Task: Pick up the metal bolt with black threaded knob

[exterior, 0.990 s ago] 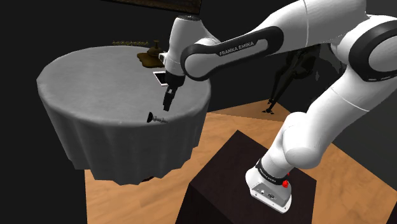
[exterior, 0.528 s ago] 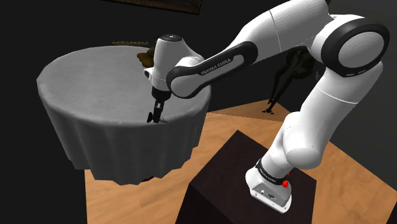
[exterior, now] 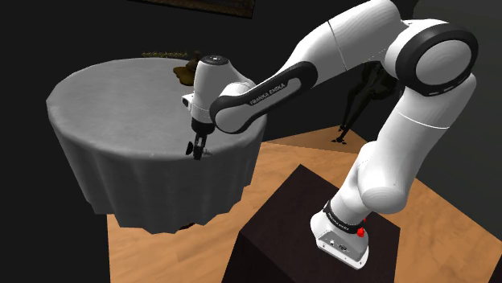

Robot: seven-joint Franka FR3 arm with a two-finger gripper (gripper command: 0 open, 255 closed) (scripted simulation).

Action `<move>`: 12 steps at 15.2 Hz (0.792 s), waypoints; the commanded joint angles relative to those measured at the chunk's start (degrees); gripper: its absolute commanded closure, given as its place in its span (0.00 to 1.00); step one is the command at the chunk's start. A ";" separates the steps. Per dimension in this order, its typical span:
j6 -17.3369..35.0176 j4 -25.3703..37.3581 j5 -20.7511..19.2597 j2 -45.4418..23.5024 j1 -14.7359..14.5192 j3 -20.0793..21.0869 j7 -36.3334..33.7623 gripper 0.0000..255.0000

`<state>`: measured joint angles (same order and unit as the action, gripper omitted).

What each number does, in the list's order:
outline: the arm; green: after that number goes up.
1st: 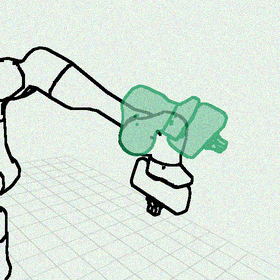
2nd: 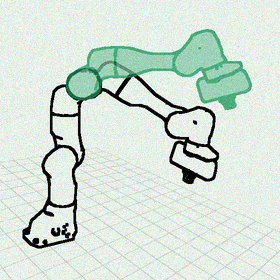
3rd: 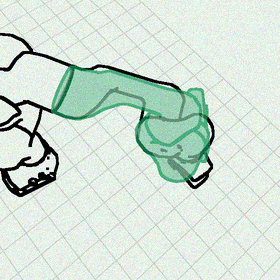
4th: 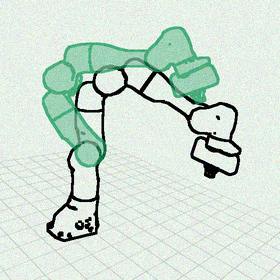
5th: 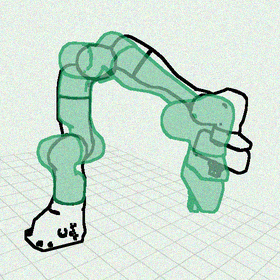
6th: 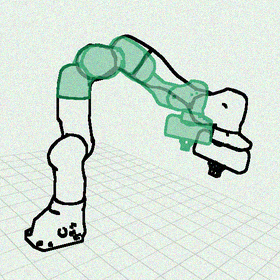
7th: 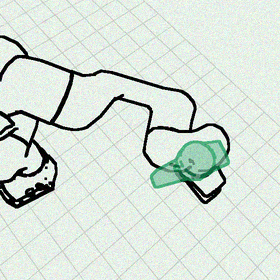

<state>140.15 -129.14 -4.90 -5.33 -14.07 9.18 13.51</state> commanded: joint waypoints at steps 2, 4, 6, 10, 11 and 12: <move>0.06 -0.01 -0.02 -0.04 0.00 -0.01 0.00 1.00; 0.07 -0.01 -0.02 -0.05 0.00 -0.01 0.00 1.00; 0.07 0.00 -0.02 -0.05 0.00 -0.01 0.00 1.00; -0.64 0.25 0.16 0.41 0.01 0.03 0.13 1.00; -1.37 0.50 0.34 0.91 0.02 0.06 0.27 1.00; -2.11 0.76 0.52 1.39 0.04 0.08 0.42 1.00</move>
<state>138.74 -128.76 -4.51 -4.24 -14.04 9.24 13.82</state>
